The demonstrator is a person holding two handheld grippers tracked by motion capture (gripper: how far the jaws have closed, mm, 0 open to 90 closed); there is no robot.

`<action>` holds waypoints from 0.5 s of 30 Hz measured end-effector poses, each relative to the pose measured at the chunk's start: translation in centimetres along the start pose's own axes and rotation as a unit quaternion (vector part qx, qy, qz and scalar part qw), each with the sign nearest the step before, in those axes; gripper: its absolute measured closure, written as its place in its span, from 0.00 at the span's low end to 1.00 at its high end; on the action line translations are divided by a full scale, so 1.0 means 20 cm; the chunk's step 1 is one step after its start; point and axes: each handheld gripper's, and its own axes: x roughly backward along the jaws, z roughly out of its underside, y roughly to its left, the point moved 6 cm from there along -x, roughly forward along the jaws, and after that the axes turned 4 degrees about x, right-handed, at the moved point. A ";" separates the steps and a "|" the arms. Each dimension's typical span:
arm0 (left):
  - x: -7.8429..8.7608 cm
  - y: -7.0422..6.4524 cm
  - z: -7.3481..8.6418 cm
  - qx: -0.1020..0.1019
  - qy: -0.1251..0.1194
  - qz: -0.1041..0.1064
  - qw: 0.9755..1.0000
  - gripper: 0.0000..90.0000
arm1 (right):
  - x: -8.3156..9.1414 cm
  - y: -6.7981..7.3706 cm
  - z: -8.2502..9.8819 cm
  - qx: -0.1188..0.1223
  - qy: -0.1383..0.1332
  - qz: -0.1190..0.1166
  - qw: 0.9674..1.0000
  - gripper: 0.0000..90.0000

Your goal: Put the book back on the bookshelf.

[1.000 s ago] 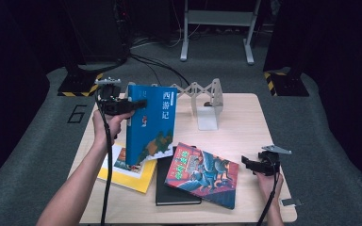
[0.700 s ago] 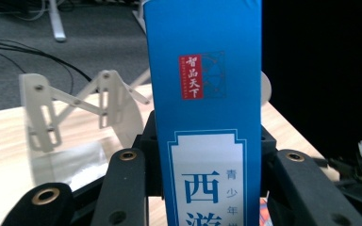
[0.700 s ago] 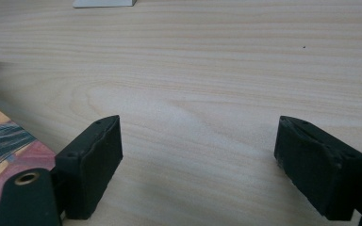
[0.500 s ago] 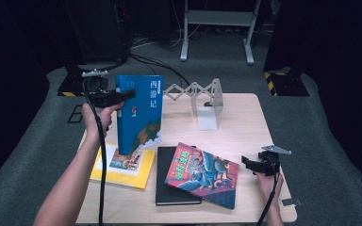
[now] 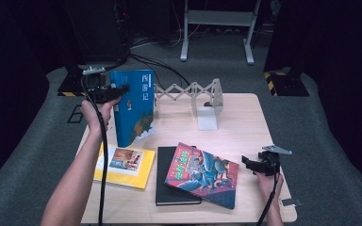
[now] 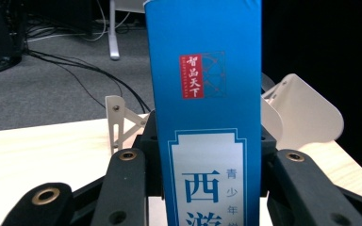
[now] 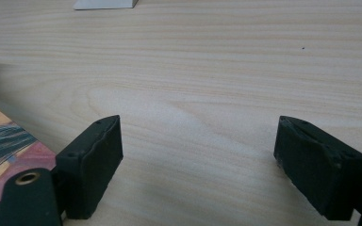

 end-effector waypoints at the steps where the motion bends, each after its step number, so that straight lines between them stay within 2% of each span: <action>1: -0.01 0.00 0.00 0.003 -0.003 -0.002 1.000 0.69 | 0.00 0.00 0.00 -0.001 0.000 0.000 1.000 0.17; 9: -0.07 0.05 -0.01 -0.003 -0.035 -0.033 0.999 0.69 | 0.00 0.00 0.00 -0.002 0.001 0.000 1.000 0.17; 11: -0.08 0.06 -0.01 -0.001 -0.045 -0.043 0.998 0.69 | 0.00 0.00 0.00 -0.002 0.002 0.000 1.000 0.17; 15: -0.11 0.08 0.00 -0.003 -0.073 -0.069 0.995 0.69 | 0.00 0.00 0.00 -0.001 0.000 -0.001 1.000 0.17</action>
